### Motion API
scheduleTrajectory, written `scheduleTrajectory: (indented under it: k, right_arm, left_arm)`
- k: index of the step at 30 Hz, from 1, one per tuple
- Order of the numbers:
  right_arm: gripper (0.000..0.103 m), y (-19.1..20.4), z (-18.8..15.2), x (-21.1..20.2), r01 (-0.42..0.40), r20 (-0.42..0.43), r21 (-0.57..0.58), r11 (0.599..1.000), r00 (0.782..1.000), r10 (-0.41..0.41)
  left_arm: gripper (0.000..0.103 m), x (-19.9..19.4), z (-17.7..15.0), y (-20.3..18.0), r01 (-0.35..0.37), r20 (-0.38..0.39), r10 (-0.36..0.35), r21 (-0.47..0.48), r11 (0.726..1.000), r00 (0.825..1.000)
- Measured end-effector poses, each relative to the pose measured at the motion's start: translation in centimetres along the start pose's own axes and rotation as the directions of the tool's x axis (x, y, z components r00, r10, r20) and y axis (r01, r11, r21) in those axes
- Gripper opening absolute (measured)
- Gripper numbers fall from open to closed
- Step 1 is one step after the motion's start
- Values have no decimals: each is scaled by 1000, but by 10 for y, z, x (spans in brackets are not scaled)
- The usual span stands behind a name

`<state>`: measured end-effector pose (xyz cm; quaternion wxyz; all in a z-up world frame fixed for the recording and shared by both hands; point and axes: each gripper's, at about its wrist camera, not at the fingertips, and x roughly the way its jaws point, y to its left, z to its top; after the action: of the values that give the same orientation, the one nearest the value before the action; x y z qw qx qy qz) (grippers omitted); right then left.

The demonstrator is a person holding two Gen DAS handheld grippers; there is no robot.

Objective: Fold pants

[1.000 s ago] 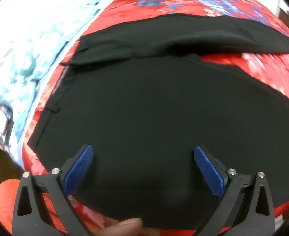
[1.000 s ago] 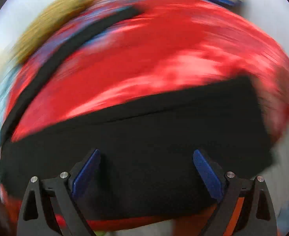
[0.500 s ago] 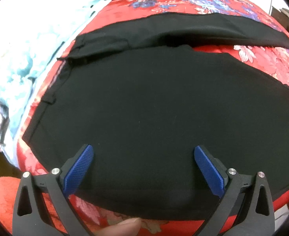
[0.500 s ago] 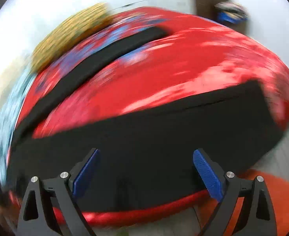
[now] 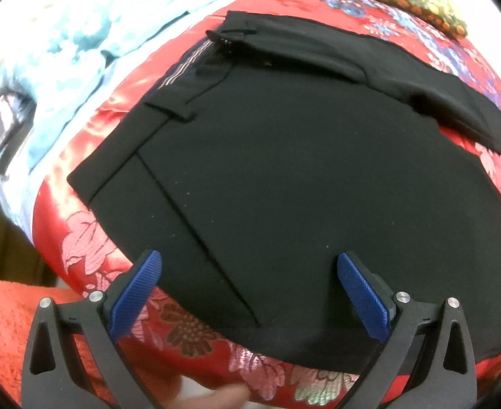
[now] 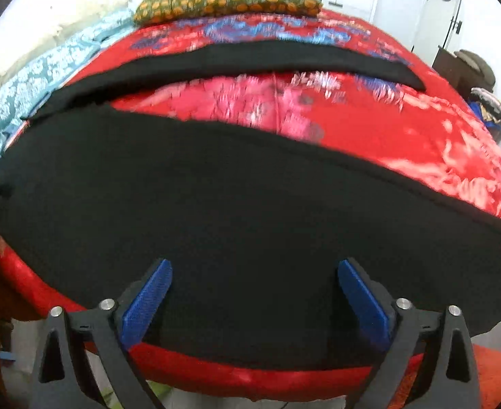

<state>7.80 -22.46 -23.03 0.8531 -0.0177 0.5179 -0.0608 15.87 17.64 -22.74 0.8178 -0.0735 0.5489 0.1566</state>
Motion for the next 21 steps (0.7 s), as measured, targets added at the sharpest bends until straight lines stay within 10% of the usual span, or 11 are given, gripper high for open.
scheduleTrajectory:
  k: [21]
  right_arm:
    - [103,0,-15,-3,20,77,55,998,997,-24]
  left_arm:
    - [103,-2,-7,-5,-29,6,29,-26,999,1000]
